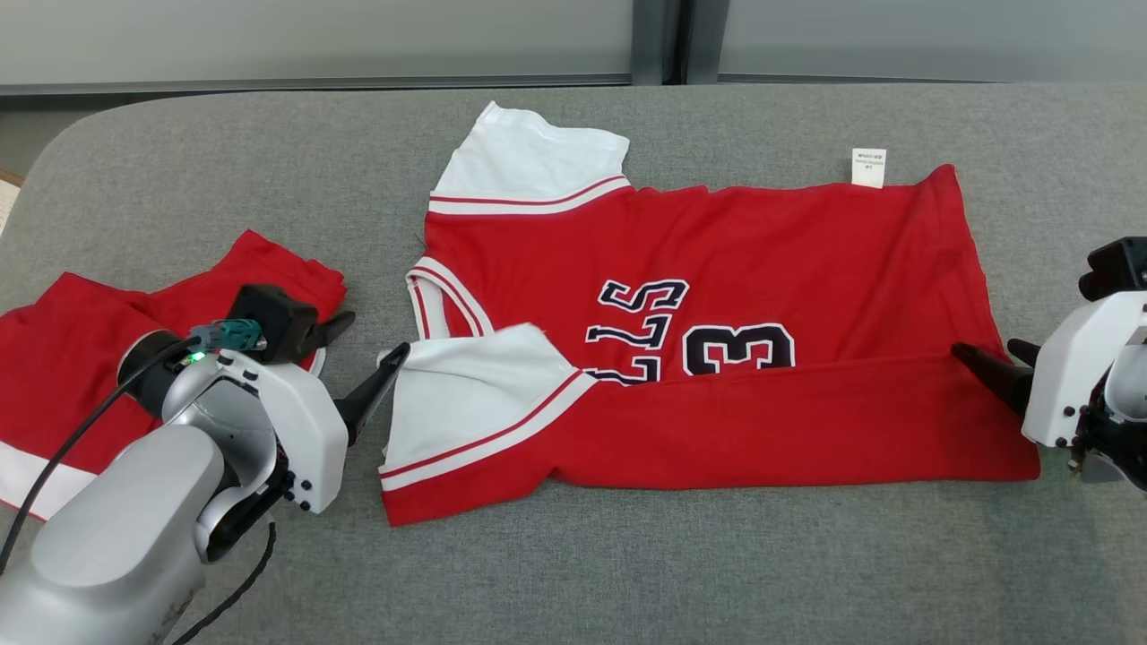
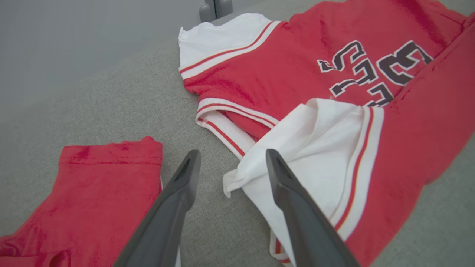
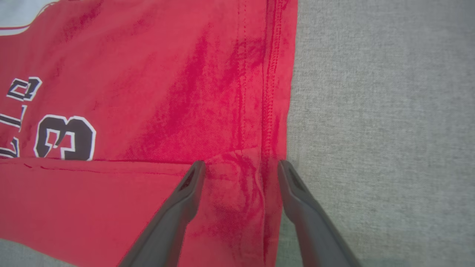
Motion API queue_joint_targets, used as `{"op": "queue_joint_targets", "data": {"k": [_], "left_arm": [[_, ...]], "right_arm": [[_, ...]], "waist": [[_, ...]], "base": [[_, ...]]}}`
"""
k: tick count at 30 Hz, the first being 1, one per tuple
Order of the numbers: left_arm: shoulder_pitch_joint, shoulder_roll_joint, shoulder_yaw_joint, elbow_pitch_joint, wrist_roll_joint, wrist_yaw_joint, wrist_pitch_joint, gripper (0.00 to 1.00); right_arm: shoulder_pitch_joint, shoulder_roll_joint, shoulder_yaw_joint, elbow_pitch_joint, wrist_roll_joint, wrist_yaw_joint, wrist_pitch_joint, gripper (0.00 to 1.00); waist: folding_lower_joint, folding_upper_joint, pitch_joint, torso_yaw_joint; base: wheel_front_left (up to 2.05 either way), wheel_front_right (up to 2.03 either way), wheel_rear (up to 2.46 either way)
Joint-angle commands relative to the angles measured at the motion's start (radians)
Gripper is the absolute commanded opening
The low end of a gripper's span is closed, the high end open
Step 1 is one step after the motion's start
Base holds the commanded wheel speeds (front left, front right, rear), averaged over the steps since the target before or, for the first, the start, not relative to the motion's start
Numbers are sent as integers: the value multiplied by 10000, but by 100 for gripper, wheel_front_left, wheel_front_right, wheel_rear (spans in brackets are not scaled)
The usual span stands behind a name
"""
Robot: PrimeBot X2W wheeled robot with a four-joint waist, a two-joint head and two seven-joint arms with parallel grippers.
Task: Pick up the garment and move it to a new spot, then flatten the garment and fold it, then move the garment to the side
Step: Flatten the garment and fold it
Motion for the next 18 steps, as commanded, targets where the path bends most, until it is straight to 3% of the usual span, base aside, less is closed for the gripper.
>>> {"op": "queue_joint_targets", "data": {"k": [1, 5, 8, 9, 13, 15, 18], "left_arm": [[-181, -165, 214, 277, 26, 218, -525, 100], [42, -640, 884, 677, -110, 867, -2091, 100], [398, -1007, 1424, 801, -379, 1203, -3217, 100], [398, -1007, 1424, 801, -379, 1203, -3217, 100], [865, -1445, 2387, 505, -434, 1710, -3838, 100], [1146, -1730, 3315, -138, -102, 1954, -3874, 100], [2202, -2380, 4780, -1159, 626, 1980, -3854, 100]], "right_arm": [[56, 12, -96, -18, -106, -17, -384, 100], [296, 32, -392, -51, -305, -17, -1572, 100], [476, 219, -812, -210, -453, -10, -3308, 100], [476, 219, -812, -210, -453, -10, -3308, 100], [975, 321, -1017, -442, -787, -10, -5515, 100], [1219, 438, -1081, -575, -972, -10, -6526, 100], [1613, 503, -1273, -592, -1523, -10, -7730, 100]], "waist": [[0, 0, -44, 36], [0, 0, -222, 149], [0, 0, -383, 251], [0, 0, -383, 251], [0, 0, -662, 372], [0, 0, -740, 414], [0, 0, -846, 454]], "base": [[0, 0, 0], [0, 0, 0], [0, 0, 0], [0, 0, 0], [0, 0, 0], [0, 0, 0], [0, 0, 0]]}}
